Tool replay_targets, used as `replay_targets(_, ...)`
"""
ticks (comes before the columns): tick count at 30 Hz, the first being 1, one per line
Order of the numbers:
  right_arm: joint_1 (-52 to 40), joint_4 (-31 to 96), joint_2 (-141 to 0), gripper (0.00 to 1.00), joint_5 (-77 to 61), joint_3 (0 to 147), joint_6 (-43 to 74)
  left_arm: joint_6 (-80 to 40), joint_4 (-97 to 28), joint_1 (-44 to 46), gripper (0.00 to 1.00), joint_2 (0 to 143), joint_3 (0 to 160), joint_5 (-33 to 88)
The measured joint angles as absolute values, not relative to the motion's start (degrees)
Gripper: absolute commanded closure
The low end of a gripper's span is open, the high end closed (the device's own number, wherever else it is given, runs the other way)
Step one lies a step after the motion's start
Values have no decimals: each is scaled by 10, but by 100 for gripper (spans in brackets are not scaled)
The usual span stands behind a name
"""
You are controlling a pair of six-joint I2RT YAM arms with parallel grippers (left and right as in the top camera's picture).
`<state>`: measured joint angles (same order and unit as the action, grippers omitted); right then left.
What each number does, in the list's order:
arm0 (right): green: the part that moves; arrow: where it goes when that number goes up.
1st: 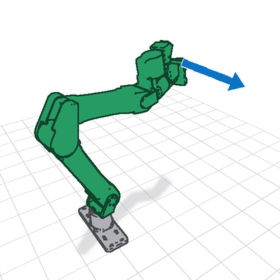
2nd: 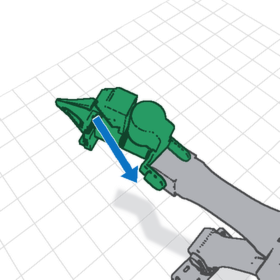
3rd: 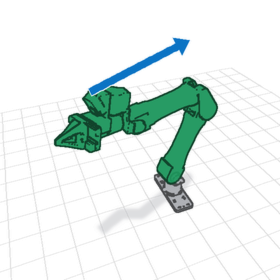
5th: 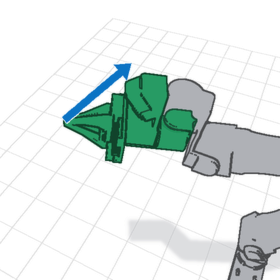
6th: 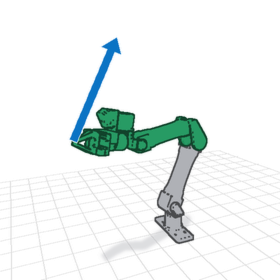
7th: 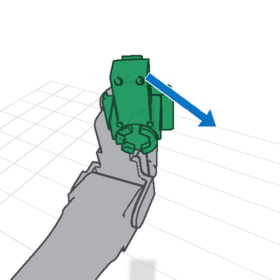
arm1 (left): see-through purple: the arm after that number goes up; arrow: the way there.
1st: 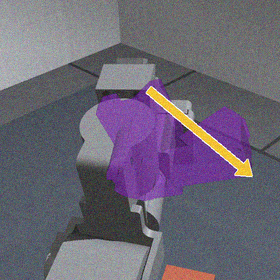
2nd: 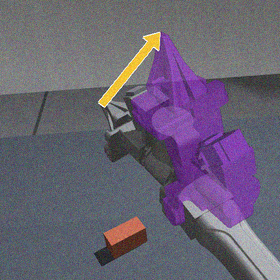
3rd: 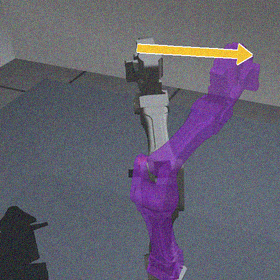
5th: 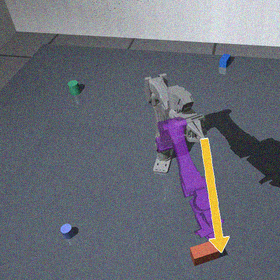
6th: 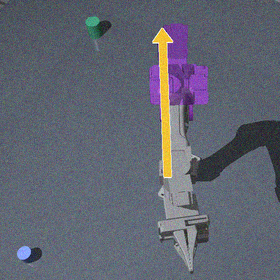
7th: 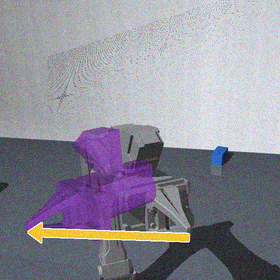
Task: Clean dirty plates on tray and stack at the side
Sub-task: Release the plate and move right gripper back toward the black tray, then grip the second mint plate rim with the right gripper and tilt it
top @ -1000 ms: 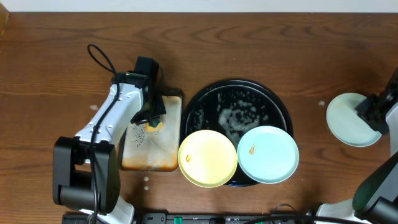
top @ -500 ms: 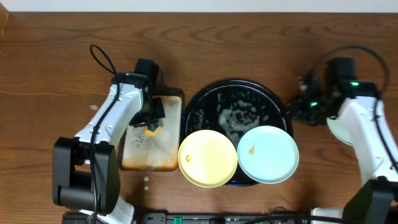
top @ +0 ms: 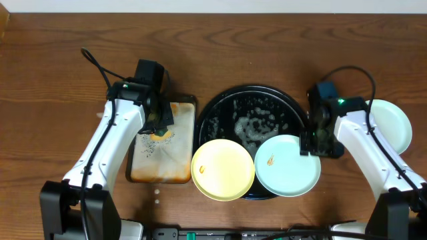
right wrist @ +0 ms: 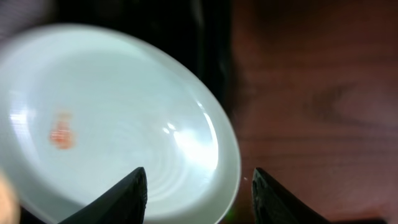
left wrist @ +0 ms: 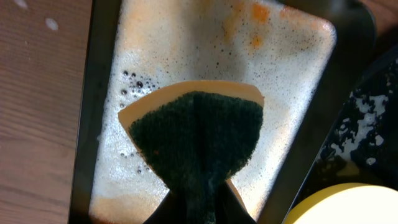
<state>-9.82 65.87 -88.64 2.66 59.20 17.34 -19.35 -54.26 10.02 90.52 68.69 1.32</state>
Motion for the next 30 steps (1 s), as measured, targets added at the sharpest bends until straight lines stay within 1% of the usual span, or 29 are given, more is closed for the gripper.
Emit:
replay_targets(4,-95,643,-886,52,21,542,178,-194,-545,100,88,905,687,13)
replay_targets(5,-95,636,-886,55,17,534,179,-194,-545,100,88,905,687,13)
replay_targets(6,-95,631,-886,63,13,530,181,-193,-545,100,88,905,687,13)
replay_targets(7,-95,629,-886,75,13,527,187,-193,-545,100,88,905,687,13)
replay_targets(8,-95,627,-886,81,11,526,189,-193,-545,100,88,905,687,13)
replay_targets(9,-95,625,-886,91,13,526,195,-192,-545,100,88,905,687,13)
replay_targets(10,-95,623,-886,98,15,526,201,-192,-545,100,88,905,687,13)
replay_targets(19,-95,594,-886,99,72,526,251,-192,-549,100,88,905,687,13)
replay_targets(23,-84,544,-886,99,91,526,258,-192,-549,100,88,905,687,13)
replay_targets(26,-79,483,-886,99,93,525,256,-192,-550,100,88,905,687,13)
replay_targets(27,-78,467,-886,96,83,525,248,-192,-549,100,88,905,687,13)
replay_targets(28,-78,464,-886,86,74,525,243,-192,-550,100,88,905,687,13)
replay_targets(29,-78,466,-886,72,58,525,233,-192,-551,100,88,905,687,13)
replay_targets(30,-78,471,-886,63,44,525,220,-192,-553,100,87,905,687,13)
